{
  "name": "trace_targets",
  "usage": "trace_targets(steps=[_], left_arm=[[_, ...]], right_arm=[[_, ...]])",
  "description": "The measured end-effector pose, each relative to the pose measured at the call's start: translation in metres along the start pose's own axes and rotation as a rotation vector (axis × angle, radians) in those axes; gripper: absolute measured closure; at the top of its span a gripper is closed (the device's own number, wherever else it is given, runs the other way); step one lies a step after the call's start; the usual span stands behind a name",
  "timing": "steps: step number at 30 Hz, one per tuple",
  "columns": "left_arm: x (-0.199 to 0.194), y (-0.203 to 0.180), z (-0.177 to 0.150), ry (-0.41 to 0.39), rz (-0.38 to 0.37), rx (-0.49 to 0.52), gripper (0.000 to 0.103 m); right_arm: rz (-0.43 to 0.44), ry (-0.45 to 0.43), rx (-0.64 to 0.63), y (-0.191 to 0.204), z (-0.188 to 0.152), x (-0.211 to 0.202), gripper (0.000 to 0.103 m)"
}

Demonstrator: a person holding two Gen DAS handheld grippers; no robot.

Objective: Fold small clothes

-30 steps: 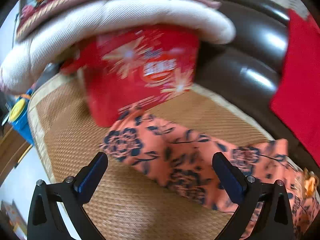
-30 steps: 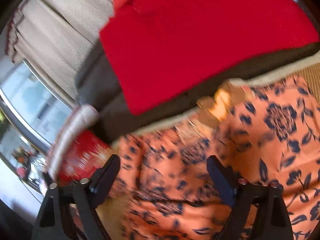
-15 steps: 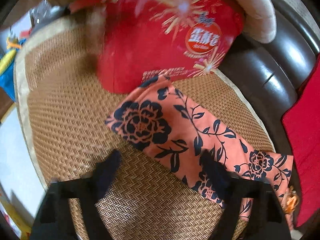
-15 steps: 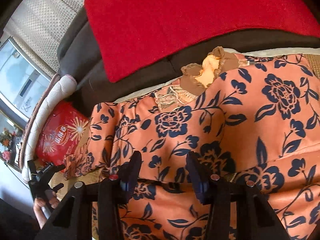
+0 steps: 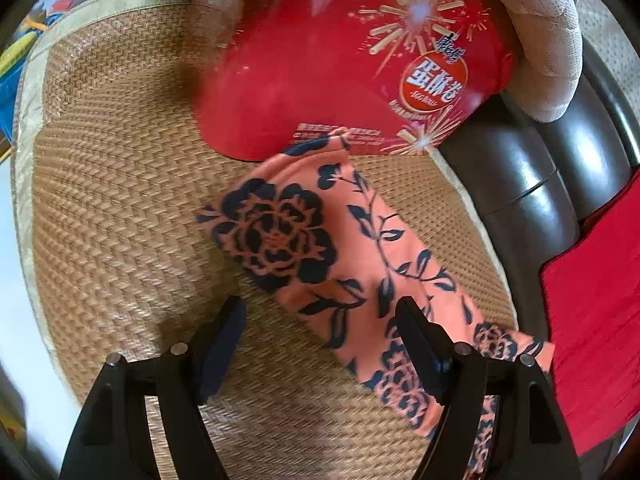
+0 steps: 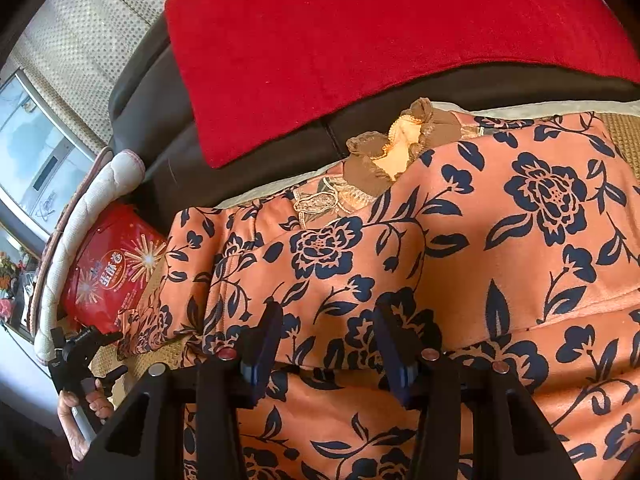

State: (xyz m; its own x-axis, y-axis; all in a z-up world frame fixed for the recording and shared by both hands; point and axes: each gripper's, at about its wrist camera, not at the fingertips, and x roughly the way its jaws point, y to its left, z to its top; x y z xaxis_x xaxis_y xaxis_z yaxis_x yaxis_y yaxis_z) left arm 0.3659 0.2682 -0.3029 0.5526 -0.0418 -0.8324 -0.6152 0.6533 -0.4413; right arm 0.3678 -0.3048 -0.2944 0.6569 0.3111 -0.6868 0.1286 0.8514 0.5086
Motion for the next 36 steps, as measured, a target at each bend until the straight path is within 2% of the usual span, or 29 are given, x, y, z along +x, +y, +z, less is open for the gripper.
trace_targets(steps=[6, 8, 10, 11, 14, 19, 22, 25, 30, 34, 36], left_arm=[[0.017, -0.017, 0.005, -0.047, -0.083, -0.005, 0.027], [0.021, -0.016, 0.007, -0.058, -0.134, -0.024, 0.048], [0.033, -0.011, 0.009, -0.009, -0.179, -0.062, 0.087], [0.038, -0.006, 0.009, -0.001, -0.208, -0.087, 0.091], [0.035, -0.001, 0.009, -0.018, -0.228, -0.108, 0.093], [0.009, -0.025, 0.005, -0.081, -0.237, -0.006, 0.095], [-0.014, -0.056, -0.005, -0.118, -0.289, 0.083, 0.095], [-0.042, -0.1, -0.027, -0.174, -0.307, 0.235, 0.095], [-0.086, -0.174, -0.087, -0.239, -0.419, 0.484, 0.095], [-0.104, -0.231, -0.15, -0.22, -0.5, 0.691, 0.095], [-0.107, -0.258, -0.186, -0.182, -0.558, 0.78, 0.095]], right_arm=[[-0.004, -0.012, 0.013, -0.003, 0.001, -0.002, 0.052], [-0.004, -0.014, 0.015, -0.004, 0.001, -0.002, 0.052], [-0.007, -0.014, 0.014, -0.005, 0.002, -0.001, 0.052], [-0.009, -0.015, 0.015, -0.005, 0.002, -0.001, 0.052], [-0.009, -0.019, 0.021, -0.007, 0.003, 0.0, 0.052], [-0.008, -0.038, 0.027, -0.008, 0.004, -0.006, 0.052], [-0.01, -0.068, 0.037, -0.01, 0.006, -0.016, 0.052], [-0.016, -0.107, 0.063, -0.019, 0.009, -0.029, 0.052], [-0.03, -0.146, 0.123, -0.041, 0.016, -0.047, 0.052], [-0.023, -0.179, 0.19, -0.064, 0.021, -0.061, 0.052], [-0.035, -0.2, 0.216, -0.076, 0.023, -0.068, 0.052]])
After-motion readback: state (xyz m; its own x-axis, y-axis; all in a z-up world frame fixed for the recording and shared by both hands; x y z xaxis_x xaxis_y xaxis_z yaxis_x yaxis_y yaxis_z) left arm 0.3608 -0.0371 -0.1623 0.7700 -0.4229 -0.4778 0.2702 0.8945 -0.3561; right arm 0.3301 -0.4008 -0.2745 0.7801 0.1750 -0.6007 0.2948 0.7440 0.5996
